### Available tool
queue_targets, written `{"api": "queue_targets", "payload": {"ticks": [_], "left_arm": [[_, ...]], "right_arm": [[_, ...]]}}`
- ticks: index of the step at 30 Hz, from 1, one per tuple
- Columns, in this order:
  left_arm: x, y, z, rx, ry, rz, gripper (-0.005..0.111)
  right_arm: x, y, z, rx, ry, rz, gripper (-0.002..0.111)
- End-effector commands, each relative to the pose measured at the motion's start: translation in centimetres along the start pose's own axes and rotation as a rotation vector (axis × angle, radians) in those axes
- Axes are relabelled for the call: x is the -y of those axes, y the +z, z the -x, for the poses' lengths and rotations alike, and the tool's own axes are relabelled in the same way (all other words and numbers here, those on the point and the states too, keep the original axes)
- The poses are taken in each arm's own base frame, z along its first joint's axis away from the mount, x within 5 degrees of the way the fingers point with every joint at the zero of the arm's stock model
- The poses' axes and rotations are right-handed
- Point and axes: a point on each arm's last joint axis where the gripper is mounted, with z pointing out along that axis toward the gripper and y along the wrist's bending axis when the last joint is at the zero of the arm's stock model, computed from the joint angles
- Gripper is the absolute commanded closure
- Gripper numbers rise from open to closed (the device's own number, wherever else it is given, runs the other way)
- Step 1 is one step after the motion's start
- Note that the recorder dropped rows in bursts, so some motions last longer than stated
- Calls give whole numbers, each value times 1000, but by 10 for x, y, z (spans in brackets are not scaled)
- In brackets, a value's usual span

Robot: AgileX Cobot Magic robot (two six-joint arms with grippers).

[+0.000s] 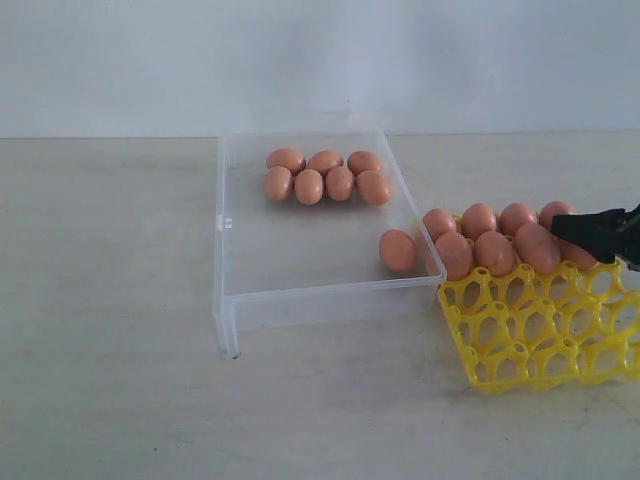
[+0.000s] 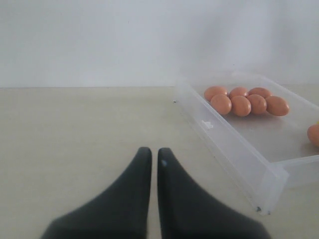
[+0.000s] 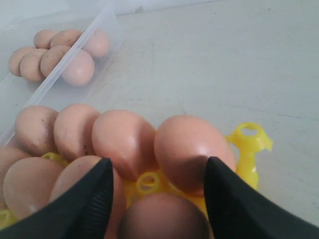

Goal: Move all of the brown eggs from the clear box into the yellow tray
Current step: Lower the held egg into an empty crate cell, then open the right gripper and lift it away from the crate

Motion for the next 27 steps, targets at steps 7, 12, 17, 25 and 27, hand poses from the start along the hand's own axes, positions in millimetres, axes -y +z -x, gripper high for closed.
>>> {"api": "queue_targets", "payload": {"ticks": [7,12,17,25,27], "left_arm": [[0,0,-1,1,-1,3,103],[0,0,-1,1,-1,3,103],[0,0,-1,1,-1,3,103],[0,0,-1,1,-1,3,103],[0,0,-1,1,-1,3,103]], "right_arm": [[-6,12,-6,-36,-54,16,60],[-6,12,-2,5,-35,15,60],[-9,8,12,73,-38,4,60],[-28,-14,62,223,-119,-24,60],[-41,-22,77,284,-119,26,62]]}}
